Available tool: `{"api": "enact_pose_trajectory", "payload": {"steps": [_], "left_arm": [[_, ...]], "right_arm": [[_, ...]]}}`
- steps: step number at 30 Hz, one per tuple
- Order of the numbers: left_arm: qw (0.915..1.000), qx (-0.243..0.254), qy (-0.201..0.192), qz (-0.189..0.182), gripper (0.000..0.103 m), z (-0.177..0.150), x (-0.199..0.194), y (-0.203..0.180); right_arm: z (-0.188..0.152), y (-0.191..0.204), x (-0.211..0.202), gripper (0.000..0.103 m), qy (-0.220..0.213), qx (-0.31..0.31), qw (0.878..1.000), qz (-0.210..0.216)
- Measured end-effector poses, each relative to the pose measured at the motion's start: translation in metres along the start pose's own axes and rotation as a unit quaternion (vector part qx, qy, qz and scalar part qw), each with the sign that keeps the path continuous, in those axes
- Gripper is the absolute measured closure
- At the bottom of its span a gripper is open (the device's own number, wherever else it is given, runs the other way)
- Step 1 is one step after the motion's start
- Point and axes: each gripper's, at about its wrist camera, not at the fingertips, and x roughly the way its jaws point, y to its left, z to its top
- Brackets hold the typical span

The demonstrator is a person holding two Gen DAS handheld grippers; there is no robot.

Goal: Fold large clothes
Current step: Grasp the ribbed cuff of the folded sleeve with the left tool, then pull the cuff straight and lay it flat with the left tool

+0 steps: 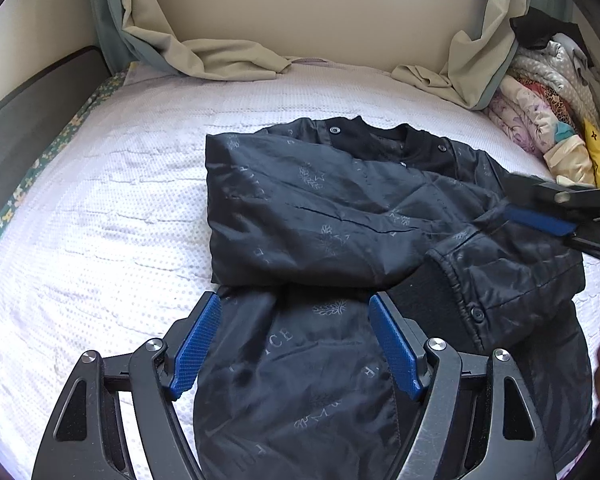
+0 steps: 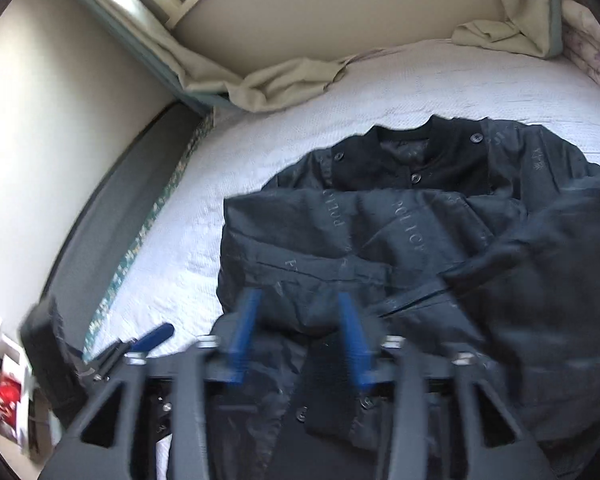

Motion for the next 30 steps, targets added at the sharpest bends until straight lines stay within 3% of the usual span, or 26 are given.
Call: {"api": "enact_pose_trajectory", "payload": {"steps": [6, 9, 12, 16, 22, 24, 25, 27, 28, 29, 30], "left_arm": [[0.9997, -0.011, 0.014, -0.018, 0.022, 0.000, 0.007, 0.004], [0.9984, -0.013, 0.027, -0.047, 0.022, -0.004, 0.012, 0.001], [0.9952, -0.014, 0.044, -0.086, 0.022, -0.011, 0.019, -0.007], [0.9850, -0.027, 0.068, -0.156, 0.022, -0.018, 0.030, -0.021], [0.9693, -0.054, 0.107, -0.215, 0.023, -0.019, 0.061, -0.042], [0.9599, -0.079, 0.124, -0.238, 0.026, -0.020, 0.073, -0.046], [0.9545, -0.092, 0.130, -0.252, 0.029, -0.020, 0.078, -0.049], [0.9433, -0.106, 0.147, -0.278, 0.053, -0.020, 0.086, -0.056], [0.9401, -0.113, 0.154, -0.283, 0.059, -0.020, 0.089, -0.058], [0.9361, -0.121, 0.158, -0.290, 0.077, -0.020, 0.092, -0.059], [0.9288, -0.130, 0.165, -0.305, 0.083, -0.019, 0.095, -0.060]], "right_arm": [[-0.001, -0.027, -0.058, 0.050, -0.032, 0.009, 0.999, -0.026], [-0.007, -0.060, -0.088, 0.045, -0.070, 0.033, 0.996, -0.045], [-0.005, -0.090, -0.095, 0.044, -0.063, 0.076, 0.993, -0.068], [0.005, -0.103, -0.108, 0.044, -0.067, 0.094, 0.991, -0.063], [0.008, -0.097, -0.129, 0.044, -0.089, 0.091, 0.991, -0.034], [0.009, -0.097, -0.132, 0.044, -0.093, 0.093, 0.991, -0.030], [0.009, -0.098, -0.134, 0.044, -0.096, 0.095, 0.990, -0.032], [0.011, -0.100, -0.140, 0.044, -0.105, 0.098, 0.989, -0.036], [0.011, -0.101, -0.143, 0.044, -0.110, 0.100, 0.988, -0.039], [0.012, -0.103, -0.146, 0.044, -0.114, 0.103, 0.987, -0.041], [0.012, -0.105, -0.148, 0.044, -0.118, 0.107, 0.986, -0.043]]}}
